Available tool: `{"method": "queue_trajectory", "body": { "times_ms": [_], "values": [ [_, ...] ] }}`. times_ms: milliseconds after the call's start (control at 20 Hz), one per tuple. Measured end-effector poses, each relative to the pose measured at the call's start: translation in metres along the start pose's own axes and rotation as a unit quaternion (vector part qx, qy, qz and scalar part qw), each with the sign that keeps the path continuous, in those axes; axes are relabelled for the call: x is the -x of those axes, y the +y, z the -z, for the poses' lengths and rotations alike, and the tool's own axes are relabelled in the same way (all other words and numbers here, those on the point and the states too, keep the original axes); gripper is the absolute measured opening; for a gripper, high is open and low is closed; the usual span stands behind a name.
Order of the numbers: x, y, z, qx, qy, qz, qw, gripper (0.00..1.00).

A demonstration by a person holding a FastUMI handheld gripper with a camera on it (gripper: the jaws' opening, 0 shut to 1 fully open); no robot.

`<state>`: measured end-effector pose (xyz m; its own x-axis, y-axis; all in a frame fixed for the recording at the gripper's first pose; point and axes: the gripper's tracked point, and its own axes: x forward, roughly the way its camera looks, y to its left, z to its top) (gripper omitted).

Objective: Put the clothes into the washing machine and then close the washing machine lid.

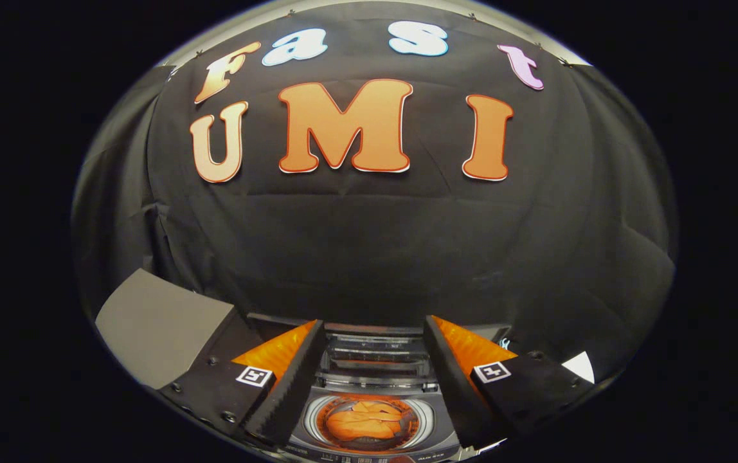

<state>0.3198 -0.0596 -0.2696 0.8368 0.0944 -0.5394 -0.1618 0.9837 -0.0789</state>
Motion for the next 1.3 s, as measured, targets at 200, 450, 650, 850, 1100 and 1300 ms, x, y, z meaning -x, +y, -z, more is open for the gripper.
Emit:
{"method": "queue_trajectory", "body": {
  "times_ms": [200,450,650,850,1100,1300],
  "values": [
    [-0.034,-0.002,-0.009,0.004,0.008,0.007,1.000,0.98],
    [-0.082,-0.004,-0.005,0.006,0.031,0.011,0.999,0.99],
    [-0.116,-0.010,0.004,0.004,0.056,0.019,0.998,0.99],
    [-0.140,-0.016,0.019,0.000,0.084,0.024,0.996,0.99],
    [-0.148,-0.016,0.039,-0.013,0.118,0.017,0.993,0.98],
    [-0.150,-0.013,0.047,-0.039,0.123,-0.004,0.992,0.98]
  ]
}}
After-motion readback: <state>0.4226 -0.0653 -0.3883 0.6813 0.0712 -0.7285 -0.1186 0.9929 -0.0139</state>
